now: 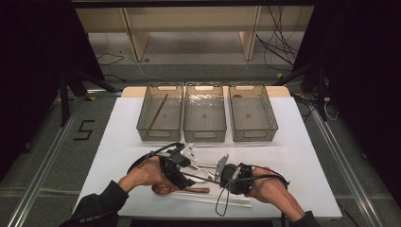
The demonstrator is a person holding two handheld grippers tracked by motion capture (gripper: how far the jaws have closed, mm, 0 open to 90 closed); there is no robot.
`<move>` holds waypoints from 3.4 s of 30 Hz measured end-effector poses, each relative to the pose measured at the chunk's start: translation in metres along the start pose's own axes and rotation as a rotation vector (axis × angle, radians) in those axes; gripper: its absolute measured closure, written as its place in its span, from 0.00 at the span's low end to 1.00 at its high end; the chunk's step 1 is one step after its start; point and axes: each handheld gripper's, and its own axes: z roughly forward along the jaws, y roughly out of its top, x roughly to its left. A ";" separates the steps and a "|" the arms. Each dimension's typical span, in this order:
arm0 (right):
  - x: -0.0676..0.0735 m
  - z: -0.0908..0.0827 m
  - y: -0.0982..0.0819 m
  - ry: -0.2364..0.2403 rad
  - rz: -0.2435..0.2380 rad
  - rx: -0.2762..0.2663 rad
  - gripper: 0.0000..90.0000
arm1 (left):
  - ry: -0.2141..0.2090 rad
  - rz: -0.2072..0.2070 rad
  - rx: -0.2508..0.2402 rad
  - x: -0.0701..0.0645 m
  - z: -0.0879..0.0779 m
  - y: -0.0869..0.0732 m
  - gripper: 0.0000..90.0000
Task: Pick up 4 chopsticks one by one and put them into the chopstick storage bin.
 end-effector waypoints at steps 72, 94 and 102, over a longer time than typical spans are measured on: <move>-0.019 -0.007 -0.045 -0.005 0.378 -0.316 0.28 | 0.081 -0.283 -0.148 0.055 -0.048 -0.034 0.94; -0.015 -0.002 -0.049 0.016 0.380 -0.293 0.27 | 0.222 -0.497 -0.216 0.132 -0.070 -0.050 0.94; -0.015 -0.001 -0.049 0.021 0.373 -0.289 0.27 | 0.276 -0.587 -0.198 0.166 -0.069 -0.051 0.94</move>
